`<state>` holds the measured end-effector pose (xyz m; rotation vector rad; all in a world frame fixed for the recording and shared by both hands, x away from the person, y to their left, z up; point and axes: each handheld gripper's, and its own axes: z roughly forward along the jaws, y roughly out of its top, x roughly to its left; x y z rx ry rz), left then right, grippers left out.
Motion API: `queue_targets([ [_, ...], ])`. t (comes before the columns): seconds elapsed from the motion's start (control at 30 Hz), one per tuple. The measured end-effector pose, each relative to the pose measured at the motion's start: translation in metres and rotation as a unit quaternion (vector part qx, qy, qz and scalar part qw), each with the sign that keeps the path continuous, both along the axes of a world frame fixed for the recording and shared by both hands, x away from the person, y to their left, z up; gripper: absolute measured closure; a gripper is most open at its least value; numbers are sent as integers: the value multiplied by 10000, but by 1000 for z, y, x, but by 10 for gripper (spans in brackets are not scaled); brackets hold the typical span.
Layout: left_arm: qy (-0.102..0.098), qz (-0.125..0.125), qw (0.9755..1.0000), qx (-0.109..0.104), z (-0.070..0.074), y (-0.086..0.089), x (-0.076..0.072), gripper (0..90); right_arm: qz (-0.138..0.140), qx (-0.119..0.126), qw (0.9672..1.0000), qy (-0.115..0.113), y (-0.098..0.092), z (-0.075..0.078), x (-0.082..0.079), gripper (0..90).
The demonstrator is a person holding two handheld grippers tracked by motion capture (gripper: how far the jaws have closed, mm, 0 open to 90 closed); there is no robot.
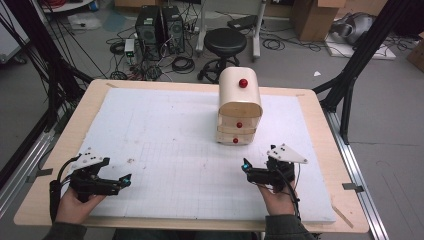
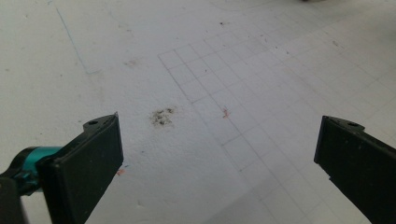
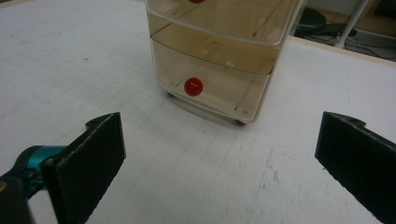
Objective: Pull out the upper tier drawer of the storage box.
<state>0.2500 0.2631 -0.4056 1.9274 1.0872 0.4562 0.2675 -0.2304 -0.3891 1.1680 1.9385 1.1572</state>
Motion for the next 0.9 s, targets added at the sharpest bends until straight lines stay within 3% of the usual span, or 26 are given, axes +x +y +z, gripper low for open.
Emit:
queue_targets([
  [0.67,8,17,10000,1,0,1,0,17,-294,97,9991,-283,27,2,1,5],
  [0.9,8,19,10000,3,0,2,1,17,-419,282,9979,-413,38,4,5,5],
])
